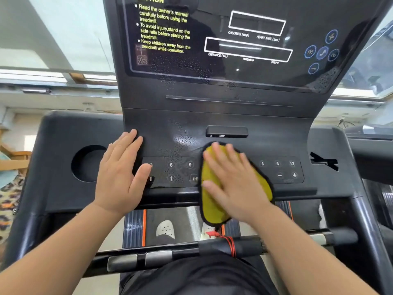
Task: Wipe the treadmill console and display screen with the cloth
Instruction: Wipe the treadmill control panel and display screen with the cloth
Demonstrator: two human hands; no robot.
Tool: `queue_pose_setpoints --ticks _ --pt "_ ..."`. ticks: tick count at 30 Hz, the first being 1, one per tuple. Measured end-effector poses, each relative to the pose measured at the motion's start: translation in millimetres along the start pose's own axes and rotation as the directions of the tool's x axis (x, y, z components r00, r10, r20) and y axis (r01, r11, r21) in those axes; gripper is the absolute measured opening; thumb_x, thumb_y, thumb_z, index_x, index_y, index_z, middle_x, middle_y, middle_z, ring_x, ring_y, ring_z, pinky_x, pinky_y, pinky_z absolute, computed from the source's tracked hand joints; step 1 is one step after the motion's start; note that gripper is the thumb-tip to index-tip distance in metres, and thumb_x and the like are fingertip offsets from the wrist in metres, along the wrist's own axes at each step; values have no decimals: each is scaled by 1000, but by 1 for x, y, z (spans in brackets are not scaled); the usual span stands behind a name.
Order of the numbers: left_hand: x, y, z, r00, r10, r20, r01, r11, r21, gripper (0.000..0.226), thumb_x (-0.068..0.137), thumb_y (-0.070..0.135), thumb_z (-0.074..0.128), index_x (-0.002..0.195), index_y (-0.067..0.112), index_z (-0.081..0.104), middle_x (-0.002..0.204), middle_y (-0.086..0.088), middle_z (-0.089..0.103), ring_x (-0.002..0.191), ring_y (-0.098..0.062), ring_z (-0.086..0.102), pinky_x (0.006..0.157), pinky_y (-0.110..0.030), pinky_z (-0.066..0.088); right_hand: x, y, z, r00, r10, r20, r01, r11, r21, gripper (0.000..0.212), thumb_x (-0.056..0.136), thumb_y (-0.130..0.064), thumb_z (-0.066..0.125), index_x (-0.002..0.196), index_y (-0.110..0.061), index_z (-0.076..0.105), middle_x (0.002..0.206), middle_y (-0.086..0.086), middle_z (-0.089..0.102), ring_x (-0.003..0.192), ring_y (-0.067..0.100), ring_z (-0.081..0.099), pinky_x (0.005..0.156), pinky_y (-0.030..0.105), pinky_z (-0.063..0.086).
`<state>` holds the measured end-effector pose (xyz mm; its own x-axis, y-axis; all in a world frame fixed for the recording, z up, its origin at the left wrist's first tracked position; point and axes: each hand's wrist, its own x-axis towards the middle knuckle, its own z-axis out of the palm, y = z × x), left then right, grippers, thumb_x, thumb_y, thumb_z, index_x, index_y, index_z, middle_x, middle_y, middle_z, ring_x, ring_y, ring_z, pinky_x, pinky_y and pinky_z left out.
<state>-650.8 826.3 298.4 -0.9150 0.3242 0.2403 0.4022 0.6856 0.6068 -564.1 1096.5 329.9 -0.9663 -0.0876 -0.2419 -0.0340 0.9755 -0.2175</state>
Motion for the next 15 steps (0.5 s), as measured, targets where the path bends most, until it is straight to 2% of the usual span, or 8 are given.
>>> queue_pose_setpoints --ticks 3,7,10,12,15 --pt "-1 -3 -1 998 -53 -26 48 989 -140 61 100 39 31 142 1 54 155 -11 46 147 -28 37 120 -58 26 -10 35 -8 981 194 -9 -193 980 49 90 88 -83 -10 164 -37 4 172 -9 -11 158 22 -14 128 53 2" --pt "-2 -5 -6 995 -96 -29 86 967 -242 58 100 40 33 138 4 59 151 -5 50 147 -18 37 122 -52 26 -1 8 -8 972 236 18 -237 971 21 103 81 -85 -16 166 -29 3 172 -1 -12 158 31 -12 126 55 -2" --pt "-8 -7 -14 995 -78 -68 62 975 -214 58 100 38 32 135 2 61 147 -8 54 144 -20 41 121 -46 29 11 -33 -3 997 53 57 -50 997 -60 97 87 -81 -13 165 -26 3 173 -2 -8 158 31 -13 127 57 -1" --pt "-13 -13 -21 996 -38 -82 28 992 -121 58 100 38 32 134 0 62 145 -12 56 142 -25 43 120 -43 30 21 -57 1 991 -95 99 101 993 -58 95 88 -80 -10 165 -27 5 173 -5 -6 158 28 -15 127 55 -5" --pt "-15 -28 -29 999 5 -40 -1 994 109 61 100 40 33 136 -1 59 147 -18 53 142 -38 42 117 -58 28 30 -76 5 939 -298 170 311 949 -55 85 95 -76 1 165 -29 7 172 -10 -6 158 23 -18 125 48 -17"
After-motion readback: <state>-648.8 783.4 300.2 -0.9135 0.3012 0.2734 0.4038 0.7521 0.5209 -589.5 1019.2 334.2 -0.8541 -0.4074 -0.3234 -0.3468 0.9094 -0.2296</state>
